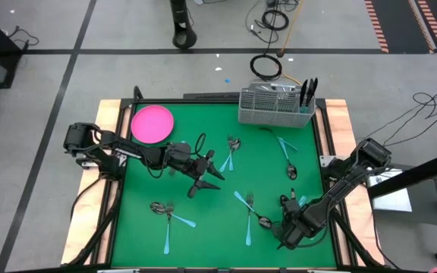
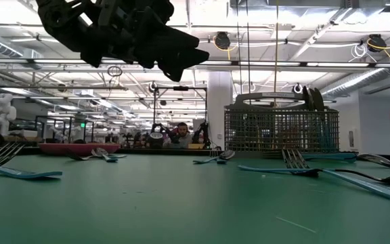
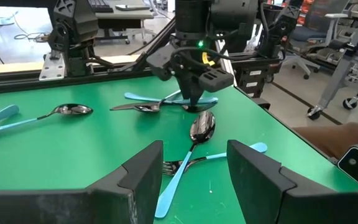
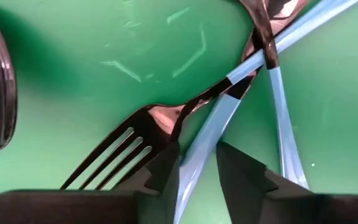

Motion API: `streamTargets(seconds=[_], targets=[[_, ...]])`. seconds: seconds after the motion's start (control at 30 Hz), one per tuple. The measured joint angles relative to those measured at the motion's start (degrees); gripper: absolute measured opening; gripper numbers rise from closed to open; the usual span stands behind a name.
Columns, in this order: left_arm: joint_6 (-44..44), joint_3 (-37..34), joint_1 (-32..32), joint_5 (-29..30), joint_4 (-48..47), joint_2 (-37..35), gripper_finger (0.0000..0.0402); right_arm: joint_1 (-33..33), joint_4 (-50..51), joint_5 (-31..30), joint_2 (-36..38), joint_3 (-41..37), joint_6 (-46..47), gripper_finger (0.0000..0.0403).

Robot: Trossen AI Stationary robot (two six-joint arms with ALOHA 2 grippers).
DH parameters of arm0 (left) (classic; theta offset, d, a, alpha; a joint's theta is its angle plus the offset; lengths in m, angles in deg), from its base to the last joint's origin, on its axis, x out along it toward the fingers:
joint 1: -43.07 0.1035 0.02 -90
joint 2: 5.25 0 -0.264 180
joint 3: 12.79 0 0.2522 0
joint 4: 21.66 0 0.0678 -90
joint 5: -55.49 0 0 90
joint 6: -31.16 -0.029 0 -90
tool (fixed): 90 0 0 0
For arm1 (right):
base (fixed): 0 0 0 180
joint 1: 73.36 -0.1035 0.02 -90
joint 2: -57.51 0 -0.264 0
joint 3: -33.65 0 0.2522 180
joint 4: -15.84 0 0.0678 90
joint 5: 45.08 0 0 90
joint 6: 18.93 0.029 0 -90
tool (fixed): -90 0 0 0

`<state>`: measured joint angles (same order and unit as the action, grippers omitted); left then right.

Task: Sort silverware
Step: Put the blue table knife into the gray silverware basket

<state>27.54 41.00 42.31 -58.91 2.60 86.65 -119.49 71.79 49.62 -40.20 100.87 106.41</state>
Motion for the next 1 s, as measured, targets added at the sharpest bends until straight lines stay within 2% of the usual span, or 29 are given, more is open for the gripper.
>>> streamTargets(seconds=[0.17,0.23,0.43,0.87,1.0], targets=[[-0.3,0.0,0.1,0.0,0.0,0.0,0.0180,0.0,0.9,0.2,0.0,0.0,0.0,0.0025],[-0.3,0.0,0.4,0.0,0.0,0.0,0.0180,0.0,0.8,0.2,0.0,0.0,-0.5,0.0011],[-0.2,0.0,1.2,0.0,-1.5,0.0,0.0180,0.0,3.2,0.1,0.2,2.0,-0.6,0.0012],[-0.1,0.0,1.2,0.1,-1.4,0.0,0.0180,0.4,25.2,1.5,1.8,16.7,2.0,0.0002],[-0.1,0.0,1.2,0.1,-1.4,0.0,0.0180,0.4,24.8,-3.0,1.8,17.9,3.0,0.0001]])
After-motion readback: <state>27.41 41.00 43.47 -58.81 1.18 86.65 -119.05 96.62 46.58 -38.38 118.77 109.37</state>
